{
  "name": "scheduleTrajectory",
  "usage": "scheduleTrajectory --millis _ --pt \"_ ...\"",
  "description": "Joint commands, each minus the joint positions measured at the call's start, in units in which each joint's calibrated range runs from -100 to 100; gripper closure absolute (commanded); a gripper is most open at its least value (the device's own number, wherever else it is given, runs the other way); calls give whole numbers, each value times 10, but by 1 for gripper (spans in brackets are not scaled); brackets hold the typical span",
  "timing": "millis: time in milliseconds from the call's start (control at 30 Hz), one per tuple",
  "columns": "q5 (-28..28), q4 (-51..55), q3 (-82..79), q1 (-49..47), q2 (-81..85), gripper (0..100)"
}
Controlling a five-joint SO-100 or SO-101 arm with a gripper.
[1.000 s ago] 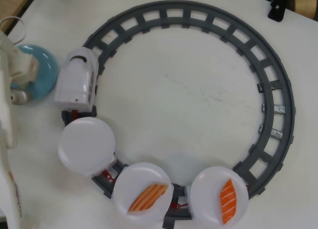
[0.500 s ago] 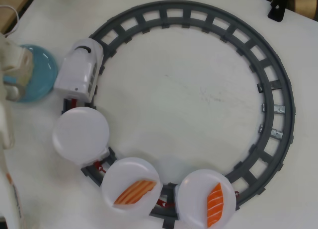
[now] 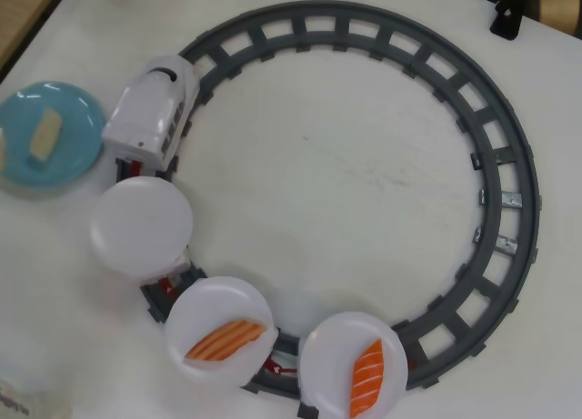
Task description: Pick up the sushi from the Shinkansen and put it on the blue dish
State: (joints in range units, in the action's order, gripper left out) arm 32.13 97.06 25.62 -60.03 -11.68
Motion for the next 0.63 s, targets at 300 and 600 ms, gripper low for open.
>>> scheduleTrajectory --millis 300,600 --pt "-119 -209 -494 -108 379 83" --pt "-203 -297 -675 -124 478 83"
